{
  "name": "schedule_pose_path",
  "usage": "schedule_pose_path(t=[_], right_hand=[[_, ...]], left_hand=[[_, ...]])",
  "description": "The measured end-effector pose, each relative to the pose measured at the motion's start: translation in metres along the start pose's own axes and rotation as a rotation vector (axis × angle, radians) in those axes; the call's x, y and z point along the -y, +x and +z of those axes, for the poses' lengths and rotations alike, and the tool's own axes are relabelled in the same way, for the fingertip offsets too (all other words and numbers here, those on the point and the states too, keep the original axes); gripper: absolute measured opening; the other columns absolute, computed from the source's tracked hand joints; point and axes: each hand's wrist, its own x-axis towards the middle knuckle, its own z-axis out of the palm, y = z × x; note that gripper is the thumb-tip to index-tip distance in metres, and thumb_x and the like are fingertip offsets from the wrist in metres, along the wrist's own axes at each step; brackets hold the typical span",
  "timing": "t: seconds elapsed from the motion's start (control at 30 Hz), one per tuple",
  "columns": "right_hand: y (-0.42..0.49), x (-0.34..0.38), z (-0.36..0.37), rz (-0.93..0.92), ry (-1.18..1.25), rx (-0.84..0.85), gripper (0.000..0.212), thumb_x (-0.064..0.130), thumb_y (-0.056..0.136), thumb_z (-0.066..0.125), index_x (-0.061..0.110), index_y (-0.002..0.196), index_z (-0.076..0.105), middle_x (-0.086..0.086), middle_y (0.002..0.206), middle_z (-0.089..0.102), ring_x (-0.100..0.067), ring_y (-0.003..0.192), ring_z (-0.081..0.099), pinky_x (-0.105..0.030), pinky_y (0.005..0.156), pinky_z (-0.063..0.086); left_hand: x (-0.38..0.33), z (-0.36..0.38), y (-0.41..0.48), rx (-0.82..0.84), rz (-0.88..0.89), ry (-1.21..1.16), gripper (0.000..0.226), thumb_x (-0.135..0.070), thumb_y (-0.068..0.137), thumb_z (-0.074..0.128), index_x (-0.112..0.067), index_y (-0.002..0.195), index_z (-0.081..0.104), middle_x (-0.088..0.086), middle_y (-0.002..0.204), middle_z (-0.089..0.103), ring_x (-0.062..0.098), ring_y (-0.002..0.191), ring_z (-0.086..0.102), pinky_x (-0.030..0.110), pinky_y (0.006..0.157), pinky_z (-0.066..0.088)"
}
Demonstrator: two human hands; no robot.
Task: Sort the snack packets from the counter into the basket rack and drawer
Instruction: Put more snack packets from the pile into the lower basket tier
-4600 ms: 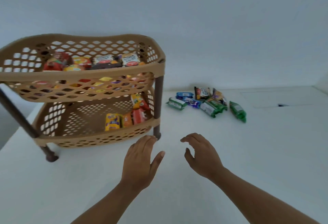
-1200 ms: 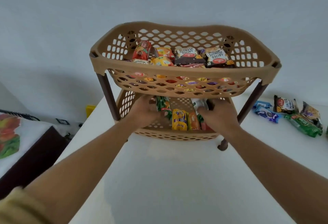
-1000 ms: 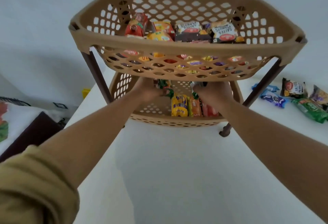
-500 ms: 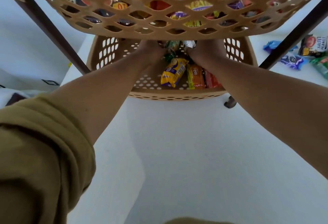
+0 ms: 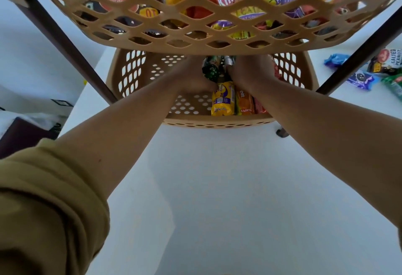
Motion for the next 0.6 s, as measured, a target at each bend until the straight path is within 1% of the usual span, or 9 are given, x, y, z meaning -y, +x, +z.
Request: schedule_pose_path(t=[0.07, 0.13, 0.23, 0.27, 0.33, 0.4, 0.47, 0.53, 0.6], right_hand=[[0.0001, 0.0004, 0.001, -0.011, -0.008, 0.004, 0.03, 0.027, 0.091, 0.062, 0.016, 0.118, 0.057, -0.009, 0.118, 0.064, -0.031, 0.107, 0.061, -0.039, 0.074, 0.046], [0.0005, -0.0001, 0.0024, -0.011, 0.003, 0.011, 0.029, 0.028, 0.091, 0.06, 0.016, 0.117, 0.057, -0.007, 0.116, 0.064, -0.028, 0.104, 0.061, -0.035, 0.069, 0.041], [0.0004, 0.0002, 0.0028, 0.003, 0.019, 0.047, 0.027, 0.023, 0.093, 0.058, 0.015, 0.118, 0.057, -0.009, 0.117, 0.063, -0.028, 0.104, 0.061, -0.034, 0.069, 0.041], [0.0002, 0.0002, 0.0025, 0.008, 0.018, 0.058, 0.026, 0.021, 0.093, 0.057, 0.014, 0.118, 0.057, -0.01, 0.117, 0.063, -0.029, 0.103, 0.061, -0.034, 0.069, 0.042], [-0.0001, 0.0003, 0.0022, 0.021, 0.025, 0.068, 0.024, 0.019, 0.093, 0.057, 0.014, 0.116, 0.057, -0.01, 0.116, 0.063, -0.028, 0.101, 0.061, -0.034, 0.068, 0.043], [0.0, 0.0005, 0.003, 0.031, 0.043, 0.071, 0.024, 0.02, 0.093, 0.057, 0.014, 0.116, 0.056, -0.01, 0.115, 0.063, -0.027, 0.1, 0.061, -0.033, 0.067, 0.041], [0.0002, 0.0005, 0.0037, 0.037, 0.075, 0.084, 0.024, 0.02, 0.093, 0.057, 0.014, 0.117, 0.056, -0.009, 0.115, 0.063, -0.025, 0.1, 0.061, -0.033, 0.068, 0.041], [0.0006, 0.0006, 0.0039, 0.033, 0.097, 0.091, 0.027, 0.021, 0.093, 0.058, 0.014, 0.119, 0.056, -0.009, 0.117, 0.063, -0.025, 0.102, 0.061, -0.032, 0.069, 0.041], [0.0004, 0.0013, 0.0032, 0.024, 0.103, 0.085, 0.028, 0.022, 0.093, 0.058, 0.014, 0.12, 0.056, -0.009, 0.118, 0.063, -0.025, 0.104, 0.061, -0.031, 0.07, 0.04]], left_hand=[[-0.0033, 0.0021, -0.0014, -0.045, 0.019, -0.012, 0.087, -0.031, 0.068, 0.081, -0.022, 0.144, 0.04, 0.006, 0.144, 0.048, 0.026, 0.128, 0.048, 0.033, 0.092, 0.041], [-0.0062, 0.0027, -0.0036, -0.096, 0.06, -0.042, 0.073, -0.025, 0.074, 0.079, -0.018, 0.139, 0.047, 0.006, 0.139, 0.053, 0.024, 0.124, 0.051, 0.029, 0.091, 0.042], [-0.0046, 0.0054, -0.0028, -0.132, 0.064, -0.115, 0.065, -0.025, 0.076, 0.078, -0.017, 0.135, 0.052, 0.002, 0.135, 0.056, 0.02, 0.116, 0.057, 0.032, 0.092, 0.05], [-0.0045, 0.0058, -0.0019, -0.138, 0.03, -0.144, 0.062, -0.025, 0.078, 0.078, -0.017, 0.133, 0.053, 0.001, 0.131, 0.058, 0.018, 0.11, 0.06, 0.031, 0.086, 0.052], [-0.0045, 0.0061, -0.0009, -0.13, -0.079, -0.261, 0.05, -0.023, 0.082, 0.076, -0.014, 0.127, 0.055, 0.001, 0.111, 0.062, 0.013, 0.087, 0.067, 0.029, 0.072, 0.058], [-0.0042, 0.0052, -0.001, -0.114, -0.148, -0.349, 0.039, -0.022, 0.086, 0.073, -0.009, 0.12, 0.058, -0.001, 0.092, 0.062, 0.013, 0.073, 0.068, 0.035, 0.071, 0.061], [-0.0022, 0.0043, -0.0001, -0.131, -0.172, -0.287, 0.031, -0.025, 0.087, 0.072, -0.01, 0.111, 0.06, 0.0, 0.094, 0.065, 0.017, 0.08, 0.067, 0.034, 0.074, 0.058], [-0.0006, 0.0032, 0.0, -0.16, -0.173, -0.176, 0.04, -0.03, 0.084, 0.072, -0.013, 0.118, 0.06, 0.004, 0.112, 0.065, 0.02, 0.098, 0.063, 0.03, 0.076, 0.051], [0.0003, 0.0025, -0.0001, -0.175, -0.159, -0.091, 0.054, -0.038, 0.082, 0.073, -0.017, 0.128, 0.056, 0.004, 0.126, 0.061, 0.023, 0.112, 0.059, 0.035, 0.087, 0.051]])
